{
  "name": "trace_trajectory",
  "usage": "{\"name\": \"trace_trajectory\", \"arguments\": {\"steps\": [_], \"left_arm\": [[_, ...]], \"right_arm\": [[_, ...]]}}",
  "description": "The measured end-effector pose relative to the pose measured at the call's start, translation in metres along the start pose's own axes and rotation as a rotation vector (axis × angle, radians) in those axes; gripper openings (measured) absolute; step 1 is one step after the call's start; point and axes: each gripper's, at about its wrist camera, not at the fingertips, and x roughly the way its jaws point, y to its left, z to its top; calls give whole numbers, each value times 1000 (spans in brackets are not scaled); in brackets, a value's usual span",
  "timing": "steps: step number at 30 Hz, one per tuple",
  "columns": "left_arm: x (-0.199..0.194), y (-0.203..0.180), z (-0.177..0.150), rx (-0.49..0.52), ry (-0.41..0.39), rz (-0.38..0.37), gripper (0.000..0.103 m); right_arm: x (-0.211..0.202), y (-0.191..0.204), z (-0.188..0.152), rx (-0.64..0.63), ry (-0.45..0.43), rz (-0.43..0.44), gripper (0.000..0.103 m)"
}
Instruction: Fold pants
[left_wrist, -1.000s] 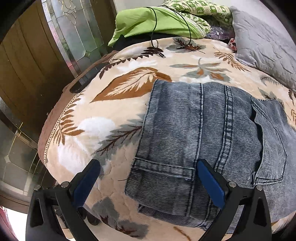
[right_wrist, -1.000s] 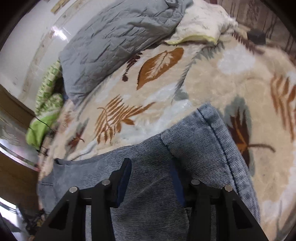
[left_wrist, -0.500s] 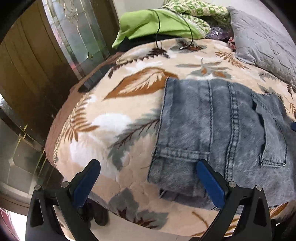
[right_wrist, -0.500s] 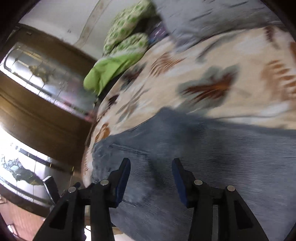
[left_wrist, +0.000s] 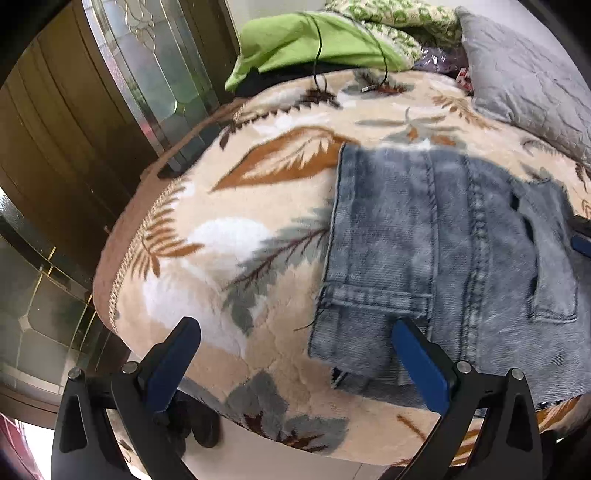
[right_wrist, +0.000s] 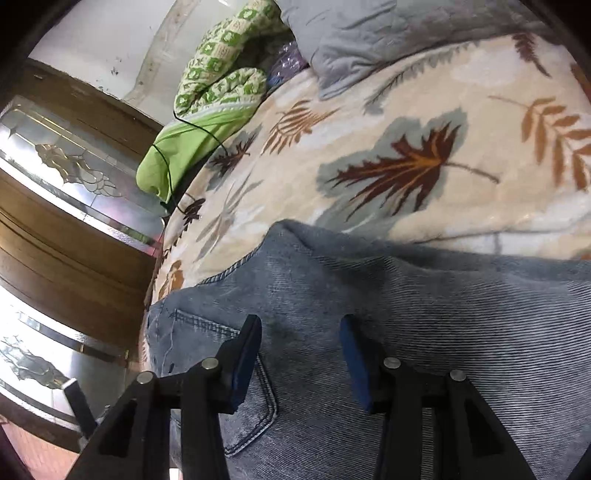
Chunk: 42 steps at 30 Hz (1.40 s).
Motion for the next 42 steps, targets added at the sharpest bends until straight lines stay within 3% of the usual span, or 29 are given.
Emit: {"name": "trace_trajectory", "arguments": {"steps": [5, 13, 18, 19, 21, 23, 28, 31, 35, 39, 42], "left_arm": [[-25, -22, 23, 26, -87, -45, 103], [-6, -71, 36, 101, -50, -63, 103], [14, -77, 28, 108, 8, -68, 103], [15, -75, 26, 95, 15, -77, 103], [17, -68, 23, 59, 32, -96, 103], [19, -65, 18, 51, 50, -88, 103], [4, -70, 15, 80, 30, -59, 103], [-10, -78, 15, 107, -1, -80, 103], [-26, -104, 9, 177, -21, -135, 103], [-24, -133, -5, 281, 3, -150, 103], [-13, -142, -17, 304, 44, -147, 103]], "right_arm": [[-8, 25, 7, -78, -71, 72, 50], [33, 42, 27, -92, -4, 180, 50], [55, 22, 35, -58, 33, 163, 50], [55, 19, 38, -53, 21, 165, 46], [51, 16, 44, -91, -32, 87, 45], [51, 9, 47, -83, -31, 91, 45], [19, 16, 45, -96, -77, 102, 46], [-2, 22, 37, -111, -79, 120, 47], [-12, 10, 30, -59, 4, 101, 47], [-33, -18, 19, -61, 62, -2, 47], [-63, -61, 13, 6, 39, -85, 47]]}}
